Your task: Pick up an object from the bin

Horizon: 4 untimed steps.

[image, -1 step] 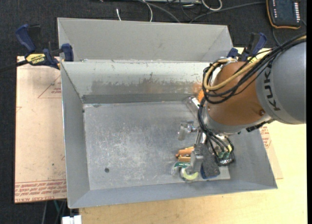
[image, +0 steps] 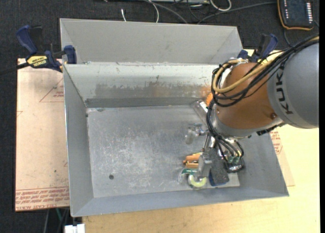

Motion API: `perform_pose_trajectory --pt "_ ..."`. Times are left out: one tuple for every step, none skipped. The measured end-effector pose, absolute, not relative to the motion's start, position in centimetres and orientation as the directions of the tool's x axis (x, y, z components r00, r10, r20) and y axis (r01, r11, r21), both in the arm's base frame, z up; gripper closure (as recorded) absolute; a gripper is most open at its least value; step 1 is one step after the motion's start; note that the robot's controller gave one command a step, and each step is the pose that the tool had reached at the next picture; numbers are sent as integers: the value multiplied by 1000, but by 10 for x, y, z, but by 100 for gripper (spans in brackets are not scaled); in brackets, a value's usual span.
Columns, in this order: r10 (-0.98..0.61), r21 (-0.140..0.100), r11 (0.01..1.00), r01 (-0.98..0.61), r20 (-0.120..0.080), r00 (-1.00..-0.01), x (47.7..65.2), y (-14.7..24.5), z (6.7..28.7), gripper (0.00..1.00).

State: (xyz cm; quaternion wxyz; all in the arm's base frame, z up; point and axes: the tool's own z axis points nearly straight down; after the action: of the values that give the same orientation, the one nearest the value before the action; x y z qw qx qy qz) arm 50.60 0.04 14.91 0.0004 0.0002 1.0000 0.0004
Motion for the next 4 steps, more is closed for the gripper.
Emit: perform_pose_trajectory --pt "-66 2 998 -66 3 -998 504 -23 71 0" --pt "11 3 1000 11 -9 -1000 502 -18 70 0" --pt "-59 3 998 -59 -1 -998 505 -22 71 0" --pt "-9 4 1000 -9 -5 -1000 504 -19 71 0"
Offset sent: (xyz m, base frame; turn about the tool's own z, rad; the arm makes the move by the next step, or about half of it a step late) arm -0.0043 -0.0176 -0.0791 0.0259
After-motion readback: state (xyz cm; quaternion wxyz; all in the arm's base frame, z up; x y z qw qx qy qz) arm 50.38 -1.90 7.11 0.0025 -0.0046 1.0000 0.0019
